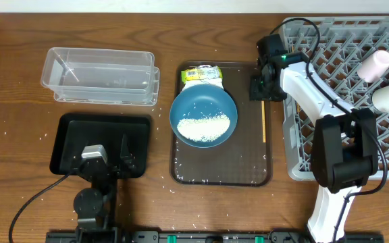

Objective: Sort waste into correct bins and load items into the dishwasher rack
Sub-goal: 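Return the right gripper to the tray and grasp the second chopstick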

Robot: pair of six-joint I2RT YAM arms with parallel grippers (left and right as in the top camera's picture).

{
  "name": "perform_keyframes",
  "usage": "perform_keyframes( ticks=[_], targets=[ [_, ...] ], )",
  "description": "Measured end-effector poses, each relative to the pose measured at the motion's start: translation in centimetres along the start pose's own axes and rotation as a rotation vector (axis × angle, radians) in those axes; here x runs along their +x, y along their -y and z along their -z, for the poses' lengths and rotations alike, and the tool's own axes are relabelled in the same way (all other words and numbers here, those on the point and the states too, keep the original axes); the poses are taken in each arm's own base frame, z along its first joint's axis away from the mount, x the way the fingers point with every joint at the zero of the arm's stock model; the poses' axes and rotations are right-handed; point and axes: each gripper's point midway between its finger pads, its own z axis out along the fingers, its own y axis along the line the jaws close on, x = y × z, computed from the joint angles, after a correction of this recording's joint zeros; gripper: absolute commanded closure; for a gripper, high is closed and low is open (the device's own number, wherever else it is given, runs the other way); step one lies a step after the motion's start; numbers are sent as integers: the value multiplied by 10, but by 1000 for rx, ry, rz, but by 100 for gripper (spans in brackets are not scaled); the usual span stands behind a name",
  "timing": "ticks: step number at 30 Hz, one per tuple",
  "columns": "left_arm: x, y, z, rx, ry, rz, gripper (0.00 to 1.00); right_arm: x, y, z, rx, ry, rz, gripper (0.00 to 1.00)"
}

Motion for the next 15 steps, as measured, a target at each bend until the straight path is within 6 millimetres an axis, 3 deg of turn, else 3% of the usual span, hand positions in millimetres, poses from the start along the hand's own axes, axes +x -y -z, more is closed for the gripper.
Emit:
perform_keyframes(
  ticks=[9, 15],
  targets=[
    [0, 0, 0, 0, 0, 0, 2, 7, 1, -23, 15, -40, 0, 55],
    [0, 0, 0, 0, 0, 0, 2, 9, 0, -24, 64, -31, 13, 55]
  ],
)
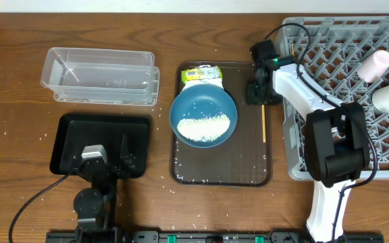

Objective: Sort waste into correct bins and load items into the dishwasher rack
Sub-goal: 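Return the right gripper to the tray and grasp the second chopstick, then carry the second chopstick right and insert it into the dish rack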

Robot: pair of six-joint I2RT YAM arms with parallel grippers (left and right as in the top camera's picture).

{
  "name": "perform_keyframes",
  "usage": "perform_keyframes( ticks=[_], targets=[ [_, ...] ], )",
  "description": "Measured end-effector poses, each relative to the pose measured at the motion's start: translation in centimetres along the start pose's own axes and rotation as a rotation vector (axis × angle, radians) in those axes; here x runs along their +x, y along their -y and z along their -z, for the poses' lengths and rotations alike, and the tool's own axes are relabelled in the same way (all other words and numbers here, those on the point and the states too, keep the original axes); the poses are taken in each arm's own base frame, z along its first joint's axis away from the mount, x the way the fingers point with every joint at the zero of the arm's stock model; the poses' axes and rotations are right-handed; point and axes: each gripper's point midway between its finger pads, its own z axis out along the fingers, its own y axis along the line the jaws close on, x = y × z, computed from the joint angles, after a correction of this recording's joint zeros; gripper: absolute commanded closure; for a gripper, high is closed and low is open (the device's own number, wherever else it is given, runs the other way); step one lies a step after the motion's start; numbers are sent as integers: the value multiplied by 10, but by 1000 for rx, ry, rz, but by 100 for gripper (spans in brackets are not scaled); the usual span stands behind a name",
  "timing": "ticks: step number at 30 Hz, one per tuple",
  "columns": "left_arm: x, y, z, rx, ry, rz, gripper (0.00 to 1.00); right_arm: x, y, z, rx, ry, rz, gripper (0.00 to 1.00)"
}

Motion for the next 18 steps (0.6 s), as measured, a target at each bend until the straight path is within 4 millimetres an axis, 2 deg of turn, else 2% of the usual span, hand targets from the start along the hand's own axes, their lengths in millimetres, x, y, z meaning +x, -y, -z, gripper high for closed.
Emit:
perform_keyframes(
  ticks=[12, 14, 16, 18],
  targets=[
    [0, 0, 0, 0, 0, 0, 2, 5, -4, -10, 35, -10, 8, 65],
    [0, 0, 0, 0, 0, 0, 2, 5, -6, -10, 31, -10, 6, 74],
    [0, 0, 0, 0, 0, 0, 2, 6, -8, -10, 29, -9, 6, 88],
    [0, 0, 0, 0, 0, 0, 2, 8, -11, -10, 31, -11, 5, 95]
  ],
)
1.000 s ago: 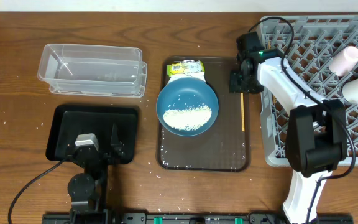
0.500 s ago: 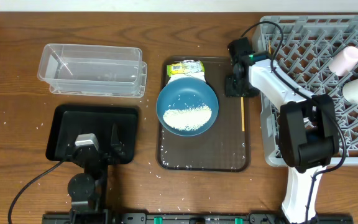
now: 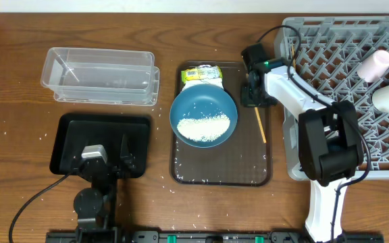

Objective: Sort waste into correct bins and load items into the dishwasher rack
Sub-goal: 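Carry the second chopstick right and insert it into the dish rack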

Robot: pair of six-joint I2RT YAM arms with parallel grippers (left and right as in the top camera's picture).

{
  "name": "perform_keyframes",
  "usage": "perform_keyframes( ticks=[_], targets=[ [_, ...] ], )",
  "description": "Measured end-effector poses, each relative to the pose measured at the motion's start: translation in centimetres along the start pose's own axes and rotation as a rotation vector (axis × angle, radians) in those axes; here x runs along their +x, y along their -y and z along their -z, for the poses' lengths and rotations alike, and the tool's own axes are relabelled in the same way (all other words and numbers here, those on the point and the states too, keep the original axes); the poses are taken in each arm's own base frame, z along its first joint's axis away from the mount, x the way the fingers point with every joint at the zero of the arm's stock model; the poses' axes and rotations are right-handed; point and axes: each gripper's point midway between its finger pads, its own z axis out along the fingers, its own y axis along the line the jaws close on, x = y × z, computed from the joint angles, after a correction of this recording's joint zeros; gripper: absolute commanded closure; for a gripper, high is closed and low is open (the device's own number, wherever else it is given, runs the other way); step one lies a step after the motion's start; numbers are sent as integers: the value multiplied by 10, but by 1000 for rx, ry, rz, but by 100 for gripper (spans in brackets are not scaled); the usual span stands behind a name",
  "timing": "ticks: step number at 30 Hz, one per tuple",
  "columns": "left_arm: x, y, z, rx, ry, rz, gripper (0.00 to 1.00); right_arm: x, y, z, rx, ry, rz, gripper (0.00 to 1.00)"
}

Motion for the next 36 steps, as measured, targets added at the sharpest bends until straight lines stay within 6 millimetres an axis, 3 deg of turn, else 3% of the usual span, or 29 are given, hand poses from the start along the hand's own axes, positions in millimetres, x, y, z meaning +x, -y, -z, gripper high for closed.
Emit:
perform_keyframes(
  ticks=[7, 12, 16, 20, 23, 28, 32, 36],
  targets=[
    [0, 0, 0, 0, 0, 0, 2, 4, 1, 12, 6, -42, 3, 99],
    [0, 0, 0, 0, 0, 0, 2, -36, 5, 51, -25, 41, 3, 99],
    [0, 0, 0, 0, 0, 0, 2, -77, 33, 103, -44, 156, -10, 99],
    [0, 0, 0, 0, 0, 0, 2, -113, 82, 162, -35, 302, -22, 99],
    [0, 0, 0, 0, 0, 0, 2, -126, 117, 185, -20, 372, -42, 99],
    [0, 0, 0, 0, 0, 0, 2, -130, 143, 183, -21, 378, -49, 97],
    [0, 0, 0, 0, 0, 0, 2, -133, 138, 176, -54, 383, -32, 93],
    [0, 0, 0, 0, 0, 0, 2, -131, 131, 161, -79, 364, -14, 82]
  ],
)
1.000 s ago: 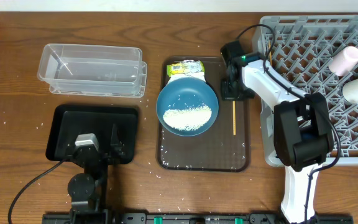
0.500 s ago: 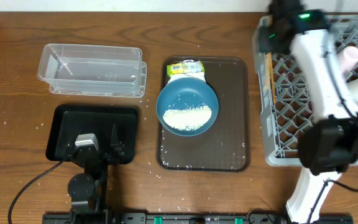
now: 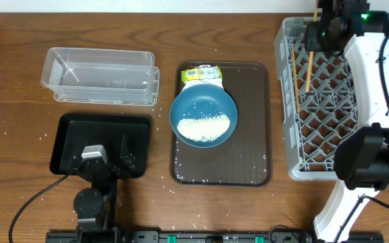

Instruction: Sort waste into correct bins and load items into the dishwasher rack

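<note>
Over the far left part of the grey dishwasher rack (image 3: 329, 135), my right gripper (image 3: 316, 30) is shut on a brown chopstick (image 3: 308, 67) that points toward the table's front. A paler stick (image 3: 295, 81) lies in the rack next to it. On the brown tray (image 3: 248, 135) stands a blue bowl (image 3: 203, 101) with rice (image 3: 201, 127) in it. A yellow-green wrapper (image 3: 201, 73) sits just behind the bowl. My left gripper (image 3: 125, 158) rests over the black bin (image 3: 69, 135); its jaws cannot be made out.
A clear plastic bin (image 3: 100, 74) stands at the back left, behind the black bin. Loose rice grains are scattered over the tray and the table around it. The right arm's white links and cables cross the right half of the rack.
My right gripper was low at the tray's far right corner, on the end of the chopstick lying there. Now it holds the chopstick over the rack's far left. The tray's right side is bare.
The chopstick lay straight along the tray's right edge with my right gripper just behind its far end. The gripper then shifted left at that end, and the stick lay tilted. Now the stick hangs over the rack. The left arm has stayed still.
</note>
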Robot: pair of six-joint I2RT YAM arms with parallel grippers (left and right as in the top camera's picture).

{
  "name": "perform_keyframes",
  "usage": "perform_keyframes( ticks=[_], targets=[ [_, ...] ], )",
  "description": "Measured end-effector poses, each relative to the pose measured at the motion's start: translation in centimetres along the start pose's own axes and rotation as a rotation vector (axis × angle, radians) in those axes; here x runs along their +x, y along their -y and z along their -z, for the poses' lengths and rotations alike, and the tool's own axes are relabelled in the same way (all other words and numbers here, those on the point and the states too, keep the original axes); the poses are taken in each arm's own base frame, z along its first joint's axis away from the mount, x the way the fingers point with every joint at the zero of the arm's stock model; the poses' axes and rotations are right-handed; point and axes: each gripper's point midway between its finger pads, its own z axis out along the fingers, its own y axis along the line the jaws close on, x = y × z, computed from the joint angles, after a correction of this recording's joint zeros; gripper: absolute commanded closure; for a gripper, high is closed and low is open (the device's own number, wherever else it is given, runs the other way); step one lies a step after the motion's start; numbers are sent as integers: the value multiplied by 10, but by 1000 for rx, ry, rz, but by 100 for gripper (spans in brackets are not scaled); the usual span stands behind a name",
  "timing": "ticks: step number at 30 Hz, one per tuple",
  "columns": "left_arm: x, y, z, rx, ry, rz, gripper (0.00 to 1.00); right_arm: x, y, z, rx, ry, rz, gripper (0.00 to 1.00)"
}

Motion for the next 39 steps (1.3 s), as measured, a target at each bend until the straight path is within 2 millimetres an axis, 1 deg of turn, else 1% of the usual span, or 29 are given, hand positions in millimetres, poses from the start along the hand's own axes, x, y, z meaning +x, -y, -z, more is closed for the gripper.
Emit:
perform_keyframes(
  ticks=[2, 3, 5, 7, 13, 16, 18, 22, 25, 27, 28, 29, 30, 31, 32, 35, 38, 39],
  targets=[
    [0, 0, 0, 0, 0, 0, 2, 6, -2, -8, -6, -16, 4, 73],
    [0, 0, 0, 0, 0, 0, 2, 9, -4, -12, -9, -26, 7, 71],
    [0, 0, 0, 0, 0, 0, 2, 18, -7, -19, -18, -53, 15, 69],
    [0, 0, 0, 0, 0, 0, 2, 23, -11, -22, -24, -70, 20, 69],
    [0, 0, 0, 0, 0, 0, 2, 29, -17, -22, -29, -91, 3, 67],
    [0, 0, 0, 0, 0, 0, 2, 33, -19, -22, -31, -110, -6, 63],
    [0, 0, 0, 0, 0, 0, 2, 37, -21, -22, -31, -124, -12, 62],
    [0, 0, 0, 0, 0, 0, 2, 43, -33, -21, -46, -146, -16, 63],
    [0, 0, 0, 0, 0, 0, 2, 45, -46, -19, -95, -156, -20, 62],
    [0, 0, 0, 0, 0, 0, 2, 45, -51, -16, -126, -153, -26, 57],
    [0, 0, 0, 0, 0, 0, 2, 44, -54, -13, -139, -150, -32, 52],
    [0, 0, 0, 0, 0, 0, 2, 42, -55, -10, -147, -144, -38, 44],
    [0, 0, 0, 0, 0, 0, 2, 40, -56, -4, -154, -133, -50, 19],
    [0, 0, 0, 0, 0, 0, 2, 37, -56, 3, -158, -119, -58, 12],
    [0, 0, 0, 0, 0, 0, 2, 34, -56, 12, -161, -100, -64, 1],
    [0, 0, 0, 0, 0, 0, 2, 21, -50, 46, -158, -24, -93, 1],
    [0, 0, 0, 0, 0, 0, 2, 6, -24, 85, -113, 75, -155, 1],
    [0, 0, 0, 0, 0, 0, 2, 2, -9, 99, -84, 110, -189, 1]
  ],
)
